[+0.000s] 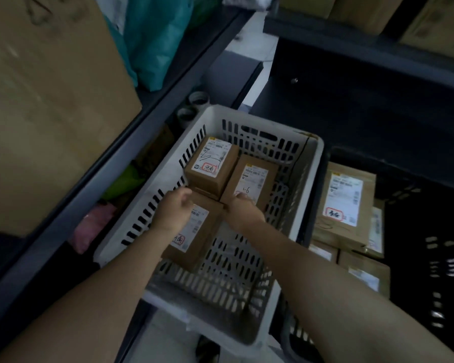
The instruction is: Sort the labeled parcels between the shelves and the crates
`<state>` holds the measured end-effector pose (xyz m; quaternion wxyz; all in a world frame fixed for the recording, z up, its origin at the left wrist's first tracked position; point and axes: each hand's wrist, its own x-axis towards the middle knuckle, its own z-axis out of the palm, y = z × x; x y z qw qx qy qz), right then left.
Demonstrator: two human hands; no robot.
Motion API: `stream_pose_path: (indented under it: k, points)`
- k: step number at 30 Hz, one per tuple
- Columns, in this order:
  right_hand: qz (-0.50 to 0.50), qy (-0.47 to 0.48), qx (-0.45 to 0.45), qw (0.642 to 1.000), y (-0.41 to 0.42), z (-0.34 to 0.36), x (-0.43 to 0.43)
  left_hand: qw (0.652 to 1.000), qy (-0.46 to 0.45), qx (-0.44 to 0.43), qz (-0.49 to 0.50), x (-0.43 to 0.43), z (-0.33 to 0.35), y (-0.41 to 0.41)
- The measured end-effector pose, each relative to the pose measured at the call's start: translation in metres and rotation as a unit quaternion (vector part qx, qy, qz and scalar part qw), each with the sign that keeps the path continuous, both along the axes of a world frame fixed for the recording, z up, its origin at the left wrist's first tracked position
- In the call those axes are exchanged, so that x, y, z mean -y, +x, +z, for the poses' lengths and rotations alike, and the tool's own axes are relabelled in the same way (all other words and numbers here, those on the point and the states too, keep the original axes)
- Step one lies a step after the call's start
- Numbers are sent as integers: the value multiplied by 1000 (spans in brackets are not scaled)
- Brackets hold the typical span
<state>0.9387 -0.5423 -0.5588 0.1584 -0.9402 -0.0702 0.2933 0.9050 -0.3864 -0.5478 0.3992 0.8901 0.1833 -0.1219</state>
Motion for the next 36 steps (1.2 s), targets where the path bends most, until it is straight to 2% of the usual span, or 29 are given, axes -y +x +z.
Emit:
stream_pose_path:
  k: [6, 12, 19, 24, 28, 36]
  points:
    - [142, -24, 82, 986, -67, 64, 32, 984, 173, 27, -40, 14, 68, -86]
    - [261, 37, 222, 939, -131, 188, 33, 957, 280, 80, -7, 27, 185, -191]
    - [369, 147, 405, 823, -224, 349, -49, 882, 445, 136, 75, -29, 354, -337]
    - [441, 246, 471, 724, -325, 442, -133, 812, 535, 159, 171, -84, 448, -463]
    - [494, 299, 483, 658, -426, 485, -205, 755, 601, 138, 223, -125, 489, -572]
    - [587, 370, 446, 565, -645, 521, -334, 704, 633, 56, 318, -205, 522, -809]
